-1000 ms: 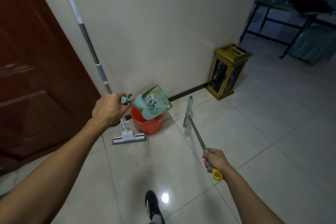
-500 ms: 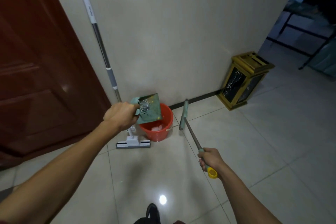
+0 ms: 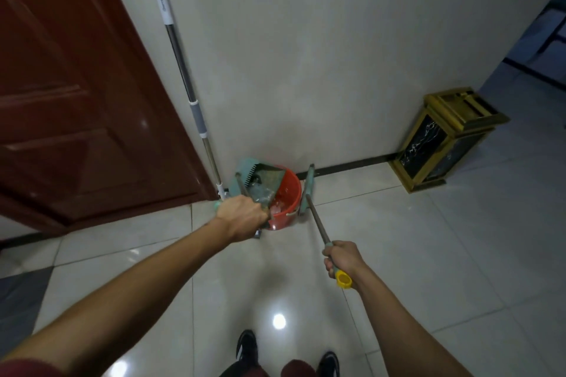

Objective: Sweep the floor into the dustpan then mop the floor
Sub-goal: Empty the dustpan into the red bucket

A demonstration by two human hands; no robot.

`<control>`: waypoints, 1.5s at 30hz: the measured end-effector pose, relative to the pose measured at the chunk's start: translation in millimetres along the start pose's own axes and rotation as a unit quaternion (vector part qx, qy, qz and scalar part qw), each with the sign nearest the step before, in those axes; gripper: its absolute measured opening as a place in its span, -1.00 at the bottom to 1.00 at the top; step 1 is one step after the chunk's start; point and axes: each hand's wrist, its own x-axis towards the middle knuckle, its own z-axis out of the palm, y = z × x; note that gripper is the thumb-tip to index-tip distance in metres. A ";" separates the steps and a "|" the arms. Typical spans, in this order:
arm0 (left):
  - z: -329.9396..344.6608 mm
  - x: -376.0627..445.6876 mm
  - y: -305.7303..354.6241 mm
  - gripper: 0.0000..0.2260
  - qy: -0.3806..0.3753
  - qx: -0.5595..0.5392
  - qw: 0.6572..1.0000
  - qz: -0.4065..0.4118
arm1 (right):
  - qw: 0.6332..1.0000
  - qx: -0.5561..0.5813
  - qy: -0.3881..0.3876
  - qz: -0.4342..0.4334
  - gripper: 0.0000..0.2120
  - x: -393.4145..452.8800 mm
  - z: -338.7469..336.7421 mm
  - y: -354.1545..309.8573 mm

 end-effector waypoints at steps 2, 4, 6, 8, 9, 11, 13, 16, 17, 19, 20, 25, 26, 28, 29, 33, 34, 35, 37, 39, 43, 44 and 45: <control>-9.5 4.6 14.7 -0.83 0.003 0.016 1.000 0.008 | 1.000 -0.009 -0.011 0.001 -0.93 3.9 -12.6 0.0; -19.3 9.3 26.3 -0.83 0.000 0.033 0.999 0.009 | 1.000 -0.012 -0.022 0.000 -0.93 6.6 -24.6 -1.0; -29.1 12.9 33.8 -0.84 0.000 0.041 0.999 0.001 | 0.999 -0.013 -0.030 -0.001 -0.94 7.6 -34.9 -1.7; -36.7 17.5 39.3 -0.82 0.006 0.044 0.999 -0.003 | 0.999 -0.014 -0.036 -0.004 -0.93 7.3 -45.0 -1.8; -39.7 19.6 41.6 -0.81 0.005 0.042 0.999 -0.002 | 0.999 -0.014 -0.038 -0.006 -0.93 7.0 -49.9 -1.9; -43.4 23.1 47.8 -0.80 0.000 0.041 0.999 0.003 | 0.999 -0.016 -0.041 -0.010 -0.93 6.5 -59.1 -1.5; -46.3 24.3 58.1 -0.81 0.002 0.058 0.998 0.011 | 0.999 -0.021 -0.044 -0.014 -0.92 6.5 -66.9 -0.2; -44.6 23.8 82.4 -0.82 0.005 0.073 0.997 0.034 | 0.999 -0.020 -0.045 -0.017 -0.91 5.3 -76.3 1.8; -44.1 22.7 92.6 -0.81 -0.006 0.077 0.996 0.047 | 0.999 -0.020 -0.046 -0.017 -0.90 4.8 -79.0 2.6; -43.0 18.7 111.6 -0.79 -0.028 0.089 0.993 0.071 | 0.999 -0.022 -0.046 -0.017 -0.90 4.1 -83.7 4.7; -41.9 17.2 119.0 -0.80 -0.035 0.095 0.992 0.077 | 0.999 -0.021 -0.046 -0.017 -0.90 4.3 -85.9 6.1; -58.1 19.5 129.9 -0.81 -0.031 0.079 0.995 0.060 | 0.999 -0.022 -0.046 -0.012 -0.92 5.9 -94.2 12.0; -63.8 20.4 129.4 -0.81 -0.027 0.084 0.995 0.056 | 0.999 -0.023 -0.047 -0.011 -0.93 5.9 -95.9 13.1; -71.7 22.3 128.0 -0.83 -0.020 0.101 0.993 0.050 | 0.998 -0.025 -0.049 -0.010 -0.93 5.4 -99.3 14.9; -73.4 23.0 127.5 -0.83 -0.017 0.104 0.993 0.044 | 0.998 -0.025 -0.050 -0.010 -0.93 4.3 -100.9 15.7; -69.6 19.6 135.4 -0.82 -0.009 0.100 0.994 0.043 | 0.998 -0.034 -0.051 -0.015 -0.93 -0.7 -105.0 18.9; -65.8 18.3 138.4 -0.82 -0.016 0.103 0.993 0.052 | 0.998 -0.035 -0.052 -0.017 -0.92 -2.3 -106.0 19.5; -64.0 15.7 141.1 -0.82 -0.023 0.106 0.992 0.056 | 0.998 -0.037 -0.053 -0.019 -0.92 -3.9 -106.8 20.5; -63.6 12.1 140.9 -0.82 -0.022 0.102 0.994 0.041 | 0.997 -0.040 -0.056 -0.019 -0.92 -8.1 -108.4 22.8; -66.9 9.4 136.4 -0.82 -0.011 0.084 0.996 0.019 | 0.997 -0.040 -0.055 -0.019 -0.90 -13.6 -109.5 25.6; -72.1 3.6 122.7 -0.84 0.018 0.061 0.998 0.009 | 0.998 -0.029 -0.049 -0.020 -0.89 -25.1 -106.4 28.7; -73.4 1.8 119.6 -0.82 0.026 0.059 0.998 0.003 | 0.998 -0.025 -0.047 -0.019 -0.90 -29.1 -104.8 29.5; -75.1 -0.5 116.4 -0.81 0.037 0.057 0.998 -0.005 | 0.999 -0.021 -0.042 -0.019 -0.91 -33.3 -103.0 30.1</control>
